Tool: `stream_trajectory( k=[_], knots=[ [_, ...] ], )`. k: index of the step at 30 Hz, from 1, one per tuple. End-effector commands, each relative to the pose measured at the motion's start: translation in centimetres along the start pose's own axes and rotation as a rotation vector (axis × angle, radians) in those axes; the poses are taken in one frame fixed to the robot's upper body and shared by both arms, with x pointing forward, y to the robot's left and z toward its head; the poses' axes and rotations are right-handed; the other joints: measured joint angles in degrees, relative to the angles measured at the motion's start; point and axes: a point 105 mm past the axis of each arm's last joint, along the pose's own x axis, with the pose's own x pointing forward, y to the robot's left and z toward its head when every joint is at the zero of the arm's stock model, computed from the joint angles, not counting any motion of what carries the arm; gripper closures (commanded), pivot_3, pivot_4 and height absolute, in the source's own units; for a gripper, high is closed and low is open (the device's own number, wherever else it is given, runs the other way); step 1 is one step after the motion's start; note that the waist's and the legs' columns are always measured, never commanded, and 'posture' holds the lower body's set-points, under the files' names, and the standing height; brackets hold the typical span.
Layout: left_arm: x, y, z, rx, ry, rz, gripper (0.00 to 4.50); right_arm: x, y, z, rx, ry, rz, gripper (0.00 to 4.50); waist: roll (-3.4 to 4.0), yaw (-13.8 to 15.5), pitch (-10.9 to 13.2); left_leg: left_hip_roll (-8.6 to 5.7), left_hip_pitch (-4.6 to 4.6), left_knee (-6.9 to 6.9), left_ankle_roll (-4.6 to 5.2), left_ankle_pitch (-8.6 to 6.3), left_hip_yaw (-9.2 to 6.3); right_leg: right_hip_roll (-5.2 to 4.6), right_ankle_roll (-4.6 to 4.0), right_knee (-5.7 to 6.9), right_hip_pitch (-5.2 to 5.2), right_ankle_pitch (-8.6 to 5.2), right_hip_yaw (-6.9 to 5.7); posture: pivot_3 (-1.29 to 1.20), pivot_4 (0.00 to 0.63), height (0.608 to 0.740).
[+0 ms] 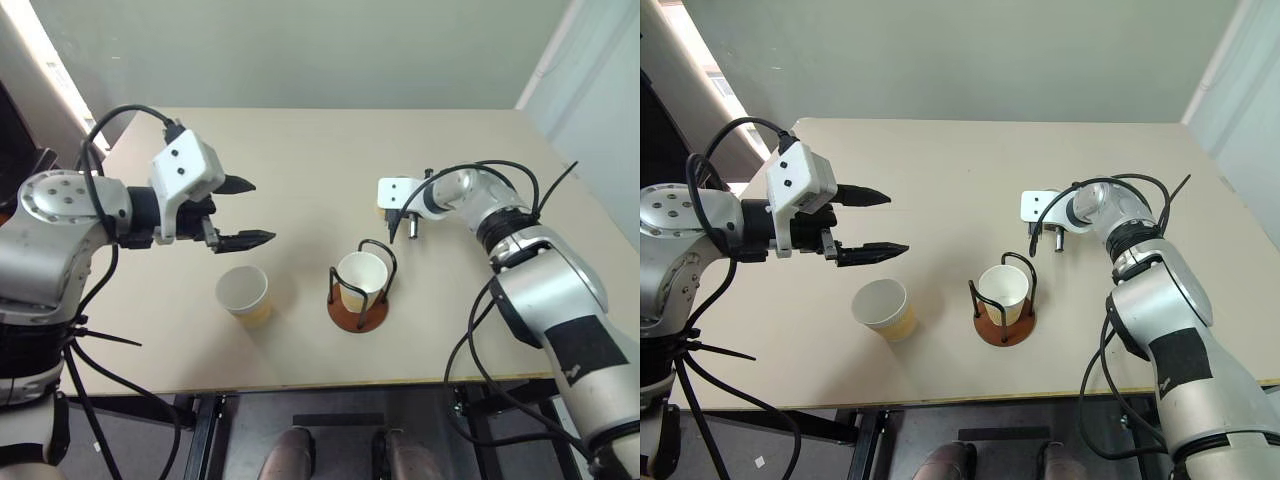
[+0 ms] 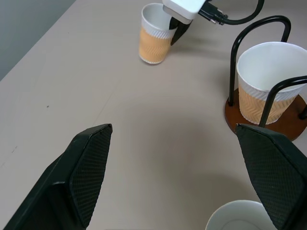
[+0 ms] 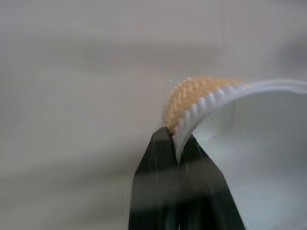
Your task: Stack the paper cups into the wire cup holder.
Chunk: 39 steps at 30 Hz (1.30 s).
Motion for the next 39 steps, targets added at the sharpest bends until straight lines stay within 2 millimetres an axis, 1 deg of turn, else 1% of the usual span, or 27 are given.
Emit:
stream_trajectory(
  k=[1, 3, 6, 8, 10, 13, 16, 17, 18, 19, 21, 22, 28, 31, 39],
  knots=[
    [-1.3, -0.4, 1.5, 0.072, -0.027, -0.066, 0.09, -4.4, -3.6, 2.9, -0.056, -0.138, -0.020, 4.47, 0.02, 0.0, 0.0, 0.00, -0.04, -0.01, 0.03, -0.01, 0.00, 0.00, 0.00, 0.00, -0.05, 0.00, 0.00, 0.00, 0.150, 0.740],
    [-1.9, -0.6, 2.0, 0.084, -0.054, -0.109, 0.09, -7.3, -4.1, 3.8, -0.099, -0.217, 0.063, 4.47, 0.03, 0.2, 0.0, 0.00, -0.13, -0.02, 0.03, -0.01, -0.01, 0.01, 0.00, 0.01, -0.10, 0.00, -0.01, 0.00, 0.150, 0.740],
    [-3.0, -1.1, 2.7, 0.087, -0.091, -0.194, 0.09, -11.8, -4.1, 4.6, -0.189, -0.302, 0.190, 4.47, 0.01, 0.3, 0.0, 0.00, -0.21, -0.04, -0.05, 0.01, -0.03, 0.04, -0.04, -0.07, -0.10, -0.02, -0.04, 0.00, 0.150, 0.740],
    [-3.6, -1.7, 2.9, 0.095, -0.095, -0.260, 0.09, -14.0, -3.9, 5.1, -0.249, -0.334, 0.206, 4.47, -0.01, 0.2, 0.0, 0.00, -0.19, -0.05, -0.20, 0.02, -0.03, 0.08, -0.10, -0.13, -0.06, -0.06, -0.04, 0.00, 0.150, 0.740],
    [-4.0, -2.3, 3.0, 0.095, -0.099, -0.332, 0.09, -15.9, -2.7, 6.0, -0.292, -0.387, 0.239, 4.47, 0.00, 0.3, 0.0, 0.00, -0.20, -0.06, -0.21, 0.00, -0.04, 0.11, -0.11, -0.17, 0.01, -0.06, -0.03, 0.00, 0.150, 0.740],
    [-4.4, -3.5, 2.8, 0.084, -0.100, -0.433, 0.09, -17.6, -0.1, 7.6, -0.316, -0.469, 0.344, 4.47, 0.02, 0.2, 0.0, 0.02, -0.23, -0.08, -0.18, 0.03, -0.03, 0.14, -0.10, -0.21, 0.09, -0.08, 0.00, 0.00, 0.150, 0.740],
    [-4.2, -3.9, 2.3, 0.084, -0.075, -0.473, 0.09, -18.0, 2.0, 8.3, -0.349, -0.497, 0.431, 4.47, 0.01, -0.4, 0.0, 0.02, -0.08, -0.07, -0.19, 0.13, 0.00, 0.14, -0.02, -0.24, 0.14, -0.23, 0.09, 0.00, 0.150, 0.740],
    [-4.1, -3.9, 2.3, 0.084, -0.072, -0.476, 0.09, -18.1, 2.4, 8.5, -0.355, -0.504, 0.449, 4.47, 0.01, -0.7, 0.0, 0.05, 0.00, -0.07, -0.20, 0.14, 0.01, 0.14, -0.06, -0.27, 0.14, -0.31, 0.12, 0.00, 0.150, 0.740],
    [-4.1, -3.8, 2.2, 0.083, -0.069, -0.477, 0.09, -18.0, 2.7, 8.7, -0.367, -0.509, 0.463, 4.47, 0.01, -0.8, 0.0, 0.09, 0.04, -0.08, -0.20, 0.13, 0.02, 0.14, -0.27, -0.20, 0.14, -0.50, 0.11, 0.00, 0.150, 0.740],
    [-4.1, -3.8, 2.2, 0.083, -0.067, -0.476, 0.09, -18.0, 2.9, 8.9, -0.373, -0.512, 0.472, 4.47, 0.01, -0.8, 0.0, 0.15, 0.09, -0.09, -0.16, 0.12, 0.02, 0.16, -0.45, -0.11, 0.14, -0.61, 0.10, 0.00, 0.150, 0.740],
    [-4.1, -3.7, 2.1, 0.084, -0.063, -0.475, 0.09, -17.7, 3.3, 9.2, -0.396, -0.512, 0.486, 4.47, 0.01, -0.9, 0.0, 0.19, 0.20, -0.11, 0.43, -0.09, 0.02, 0.15, -0.49, 0.14, 0.12, -0.63, 0.08, 0.00, 0.150, 0.740],
    [-4.1, -3.6, 2.1, 0.086, -0.061, -0.472, 0.09, -17.4, 3.5, 9.3, -0.407, -0.509, 0.496, 4.47, 0.01, -0.9, 0.0, 0.19, 0.27, -0.10, 0.48, -0.05, 0.02, 0.15, -0.52, 0.28, 0.13, -0.64, 0.08, 0.00, 0.150, 0.740],
    [-4.4, -3.1, 2.1, 0.094, -0.053, -0.430, 0.09, -15.9, 4.7, 9.5, -0.469, -0.490, 0.537, 4.47, 0.00, -1.0, 0.0, 0.19, 0.61, -0.08, 0.52, 0.17, 0.02, 0.13, -0.80, 0.79, 0.19, -0.65, 0.10, 0.00, 0.150, 0.740],
    [-4.5, -2.8, 2.0, 0.092, -0.047, -0.403, 0.09, -15.4, 5.2, 9.9, -0.493, -0.491, 0.554, 4.47, 0.00, -1.1, 0.0, 0.19, 0.68, -0.09, 0.51, 0.24, 0.02, 0.13, -0.87, 0.83, 0.23, -0.61, 0.10, 0.00, 0.150, 0.740],
    [-4.9, -2.8, 1.6, 0.073, -0.041, -0.377, 0.09, -14.2, 6.0, 10.5, -0.541, -0.485, 0.574, 4.47, -0.01, -1.1, 0.0, 0.19, 0.64, -0.13, 0.50, 0.21, 0.04, 0.13, -0.95, 0.77, 0.21, -0.64, 0.09, 0.00, 0.150, 0.740]
  ],
)
